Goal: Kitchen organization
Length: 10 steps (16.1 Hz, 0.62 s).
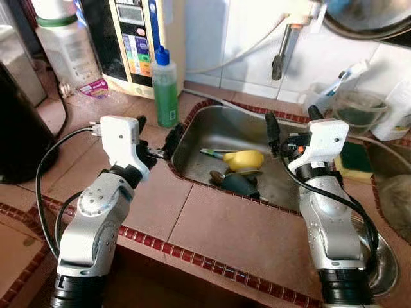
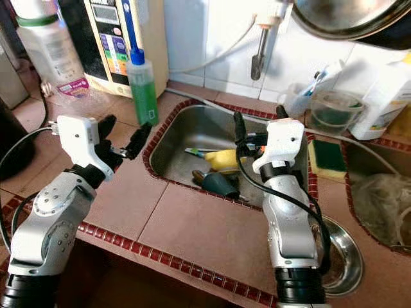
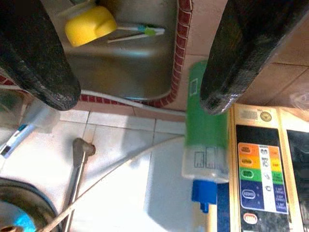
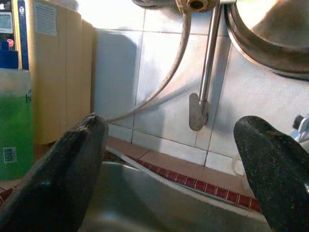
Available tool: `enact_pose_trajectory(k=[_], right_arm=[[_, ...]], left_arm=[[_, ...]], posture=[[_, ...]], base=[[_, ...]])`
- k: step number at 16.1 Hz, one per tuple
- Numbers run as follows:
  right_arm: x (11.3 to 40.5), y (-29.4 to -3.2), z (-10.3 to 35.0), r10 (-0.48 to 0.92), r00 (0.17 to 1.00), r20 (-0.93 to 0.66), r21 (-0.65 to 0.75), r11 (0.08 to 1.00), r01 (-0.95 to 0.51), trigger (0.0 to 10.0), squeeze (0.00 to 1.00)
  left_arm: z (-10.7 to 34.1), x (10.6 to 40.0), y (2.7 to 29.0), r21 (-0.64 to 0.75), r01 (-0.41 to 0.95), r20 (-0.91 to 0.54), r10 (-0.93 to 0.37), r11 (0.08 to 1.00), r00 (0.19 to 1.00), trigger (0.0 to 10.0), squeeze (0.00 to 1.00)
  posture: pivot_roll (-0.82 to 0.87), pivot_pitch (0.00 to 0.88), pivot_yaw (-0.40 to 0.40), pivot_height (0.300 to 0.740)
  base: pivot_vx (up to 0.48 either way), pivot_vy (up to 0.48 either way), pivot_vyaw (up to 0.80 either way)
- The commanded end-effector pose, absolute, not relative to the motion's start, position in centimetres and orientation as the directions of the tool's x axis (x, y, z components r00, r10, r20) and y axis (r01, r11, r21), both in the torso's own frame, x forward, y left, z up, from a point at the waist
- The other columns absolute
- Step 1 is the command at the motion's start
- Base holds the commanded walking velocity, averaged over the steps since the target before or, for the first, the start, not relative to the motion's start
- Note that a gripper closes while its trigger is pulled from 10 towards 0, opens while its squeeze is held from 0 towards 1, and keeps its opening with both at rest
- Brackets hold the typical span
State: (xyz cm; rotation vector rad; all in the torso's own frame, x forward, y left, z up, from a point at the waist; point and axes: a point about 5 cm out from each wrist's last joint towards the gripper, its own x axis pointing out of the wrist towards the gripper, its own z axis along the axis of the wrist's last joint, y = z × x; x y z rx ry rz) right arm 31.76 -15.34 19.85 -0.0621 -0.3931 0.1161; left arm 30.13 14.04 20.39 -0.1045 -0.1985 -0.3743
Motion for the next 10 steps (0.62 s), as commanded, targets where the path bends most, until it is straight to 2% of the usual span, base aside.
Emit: enact_pose_trajectory(k=[1,4,10], right_arm=[[31.71,-15.53,20.76,0.118,0.907,0.403,-0.089,0.992,-0.089,10.0,0.00],[31.92,-15.85,20.96,0.107,0.908,0.404,-0.090,0.993,-0.077,10.0,0.00],[32.39,-16.10,20.85,0.094,0.917,0.387,-0.099,0.993,-0.060,10.0,0.00]], left_arm=[[20.50,30.32,14.07,-0.063,0.368,0.222,-0.346,0.928,0.911,10.0,0.00],[20.53,30.36,14.06,-0.062,0.368,0.228,-0.345,0.928,0.910,10.0,0.00],[20.48,30.38,13.90,-0.068,0.375,0.233,-0.351,0.925,0.907,10.0,0.00]], posture=[[-0.14,0.004,-0.009,0.740],[-0.13,0.002,-0.013,0.740],[-0.13,0.000,-0.021,0.740]], base=[[0.000,0.000,0.00],[0.000,0.000,0.00],[0.000,-0.349,0.00]])
